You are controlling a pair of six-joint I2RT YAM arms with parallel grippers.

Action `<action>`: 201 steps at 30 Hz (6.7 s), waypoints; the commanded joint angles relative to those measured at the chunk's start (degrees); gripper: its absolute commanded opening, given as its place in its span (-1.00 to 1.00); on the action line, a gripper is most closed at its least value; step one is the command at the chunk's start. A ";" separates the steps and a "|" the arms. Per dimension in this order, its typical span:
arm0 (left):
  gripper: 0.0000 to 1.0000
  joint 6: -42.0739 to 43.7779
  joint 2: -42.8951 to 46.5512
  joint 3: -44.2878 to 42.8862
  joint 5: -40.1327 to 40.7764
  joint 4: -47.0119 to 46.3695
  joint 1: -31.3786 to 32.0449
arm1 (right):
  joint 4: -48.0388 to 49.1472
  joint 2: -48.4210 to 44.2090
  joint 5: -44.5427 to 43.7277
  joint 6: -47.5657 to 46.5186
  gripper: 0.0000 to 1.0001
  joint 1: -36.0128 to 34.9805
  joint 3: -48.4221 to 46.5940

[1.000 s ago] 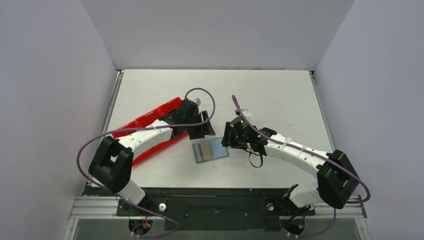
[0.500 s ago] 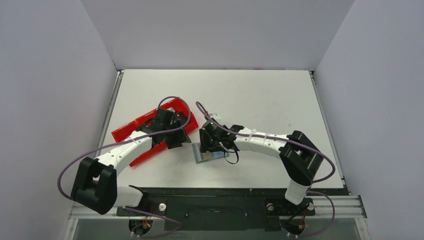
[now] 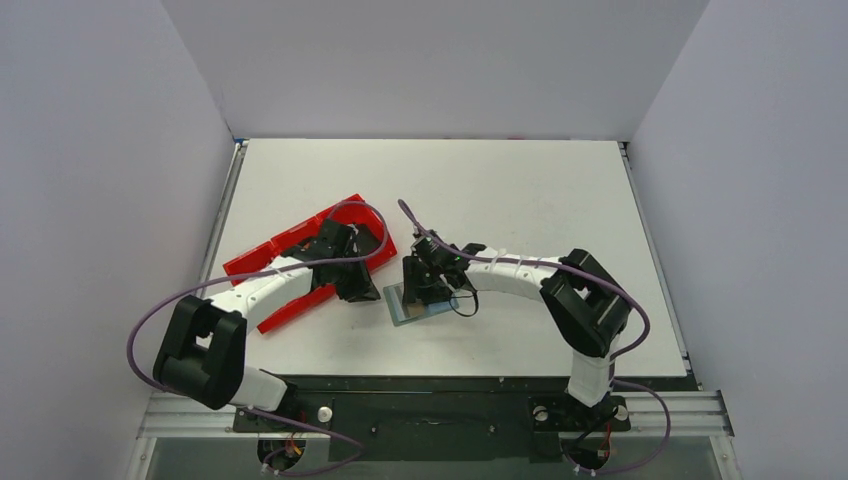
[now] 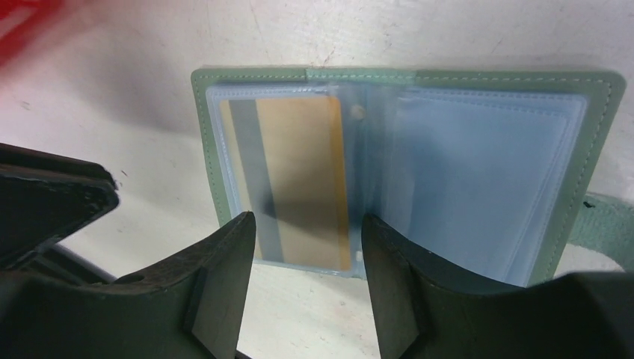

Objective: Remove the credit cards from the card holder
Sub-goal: Remove the credit card from the card holder.

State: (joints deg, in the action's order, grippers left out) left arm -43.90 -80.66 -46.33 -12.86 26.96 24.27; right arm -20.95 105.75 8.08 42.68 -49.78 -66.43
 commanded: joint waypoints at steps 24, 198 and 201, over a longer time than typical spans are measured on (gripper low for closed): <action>-0.89 1.38 -2.40 -5.94 1.34 3.92 -1.38 | -7.82 -2.21 -14.76 -2.31 0.11 -4.20 -6.73; -0.22 0.79 -18.78 -20.74 -4.16 -2.42 7.56 | -4.41 -14.78 -2.96 -2.82 -0.41 10.36 3.72; -0.23 0.21 -18.65 -18.40 -6.08 -5.00 7.03 | -5.52 -10.99 -3.81 -3.72 -0.49 9.37 1.07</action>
State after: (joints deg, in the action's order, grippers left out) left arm -44.27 -101.82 -66.98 -17.17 24.43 31.73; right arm -24.80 91.15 7.14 41.30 -39.13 -61.58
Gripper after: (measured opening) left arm 0.388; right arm 0.278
